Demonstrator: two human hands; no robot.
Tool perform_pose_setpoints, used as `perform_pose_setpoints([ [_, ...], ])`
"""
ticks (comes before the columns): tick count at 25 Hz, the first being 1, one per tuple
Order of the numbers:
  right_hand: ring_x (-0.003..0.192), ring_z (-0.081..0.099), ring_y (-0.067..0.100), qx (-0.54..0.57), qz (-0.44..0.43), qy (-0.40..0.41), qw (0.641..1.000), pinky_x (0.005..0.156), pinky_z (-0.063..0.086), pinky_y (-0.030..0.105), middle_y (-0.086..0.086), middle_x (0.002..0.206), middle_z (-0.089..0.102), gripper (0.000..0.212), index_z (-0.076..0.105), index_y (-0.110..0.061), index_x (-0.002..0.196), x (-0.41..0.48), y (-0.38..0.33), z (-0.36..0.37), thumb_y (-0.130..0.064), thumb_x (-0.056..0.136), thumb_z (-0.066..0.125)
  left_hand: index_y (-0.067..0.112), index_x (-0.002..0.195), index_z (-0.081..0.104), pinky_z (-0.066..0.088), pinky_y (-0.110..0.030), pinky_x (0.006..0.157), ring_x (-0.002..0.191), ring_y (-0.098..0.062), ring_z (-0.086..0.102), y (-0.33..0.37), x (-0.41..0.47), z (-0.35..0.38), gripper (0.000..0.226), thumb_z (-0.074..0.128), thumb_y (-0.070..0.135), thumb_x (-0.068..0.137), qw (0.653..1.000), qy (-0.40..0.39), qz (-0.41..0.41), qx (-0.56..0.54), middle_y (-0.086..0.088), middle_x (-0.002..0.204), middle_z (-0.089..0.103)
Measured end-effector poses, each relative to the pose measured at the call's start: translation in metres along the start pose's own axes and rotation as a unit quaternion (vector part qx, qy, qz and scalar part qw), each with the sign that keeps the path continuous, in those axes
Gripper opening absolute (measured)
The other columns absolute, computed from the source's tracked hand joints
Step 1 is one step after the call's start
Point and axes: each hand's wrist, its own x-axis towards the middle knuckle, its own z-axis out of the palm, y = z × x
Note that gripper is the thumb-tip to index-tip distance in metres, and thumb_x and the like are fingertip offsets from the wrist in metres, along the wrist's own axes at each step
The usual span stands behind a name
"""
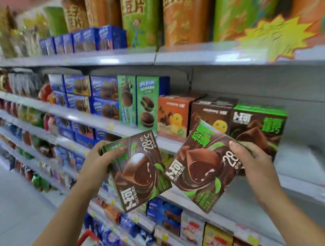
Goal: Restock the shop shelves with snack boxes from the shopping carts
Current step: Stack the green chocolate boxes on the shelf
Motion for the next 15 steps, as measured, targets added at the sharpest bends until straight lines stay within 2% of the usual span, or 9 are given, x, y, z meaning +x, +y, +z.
perform_pose_setpoints([
  [3,0.073,0.068,0.016,0.027,-0.006,0.038,0.999,0.073,0.051,0.037,-0.002,0.078,0.074,0.046,0.071,-0.02,0.084,0.002,-0.023,-0.03,-0.062,0.068,0.062,0.015,0.089,0.063,0.052,-0.029,0.055,0.062,-0.021,0.068,0.028,0.002,0.032,0.047,0.078,0.041,0.052,0.999,-0.027,0.034,-0.033,-0.002,0.072,0.07],
  [5,0.074,0.067,0.019,0.03,-0.011,0.066,0.997,0.075,0.05,0.041,-0.001,0.077,0.074,0.053,0.07,-0.017,0.083,0.004,-0.033,-0.053,-0.067,0.067,0.058,0.012,0.091,0.064,0.053,-0.027,0.053,0.065,-0.022,0.069,0.042,0.002,0.055,0.053,0.077,0.044,0.051,0.997,-0.046,0.051,-0.039,-0.003,0.074,0.071],
  [8,0.084,0.067,0.035,0.035,-0.015,0.078,0.996,0.085,0.05,0.053,0.008,0.082,0.073,0.062,0.068,-0.013,0.088,0.005,-0.044,-0.08,-0.071,0.068,0.057,0.018,0.085,0.067,0.055,-0.027,0.055,0.067,-0.02,0.07,0.059,-0.001,0.086,0.045,0.076,0.045,0.051,0.993,-0.08,0.071,-0.041,-0.002,0.073,0.071],
  [9,0.083,0.067,0.036,0.041,-0.018,0.083,0.996,0.084,0.051,0.053,0.01,0.083,0.073,0.062,0.069,-0.012,0.087,0.004,-0.047,-0.09,-0.07,0.068,0.058,0.019,0.084,0.068,0.056,-0.03,0.058,0.068,-0.021,0.071,0.063,-0.001,0.095,0.043,0.076,0.045,0.052,0.992,-0.087,0.076,-0.042,-0.002,0.075,0.072],
  [11,0.074,0.066,0.029,0.073,-0.015,0.099,0.992,0.075,0.051,0.044,0.01,0.081,0.073,0.053,0.069,-0.011,0.082,0.001,-0.054,-0.109,-0.063,0.076,0.061,0.019,0.087,0.069,0.056,-0.032,0.061,0.069,-0.025,0.071,0.069,0.0,0.112,0.043,0.076,0.045,0.053,0.99,-0.099,0.087,-0.049,-0.005,0.078,0.073],
  [13,0.069,0.064,0.024,0.098,-0.01,0.119,0.988,0.07,0.048,0.038,0.006,0.073,0.071,0.041,0.068,-0.011,0.078,-0.002,-0.061,-0.127,-0.05,0.087,0.06,0.017,0.093,0.069,0.056,-0.03,0.056,0.069,-0.024,0.072,0.075,-0.002,0.129,0.045,0.077,0.042,0.056,0.987,-0.113,0.094,-0.058,-0.007,0.081,0.073],
  [15,0.059,0.063,0.017,0.109,-0.007,0.135,0.985,0.063,0.048,0.033,-0.001,0.064,0.069,0.037,0.065,-0.013,0.076,-0.005,-0.069,-0.146,-0.046,0.091,0.057,0.012,0.102,0.067,0.053,-0.027,0.05,0.065,-0.021,0.071,0.08,-0.003,0.145,0.044,0.077,0.034,0.066,0.985,-0.131,0.098,-0.056,-0.01,0.084,0.072],
])
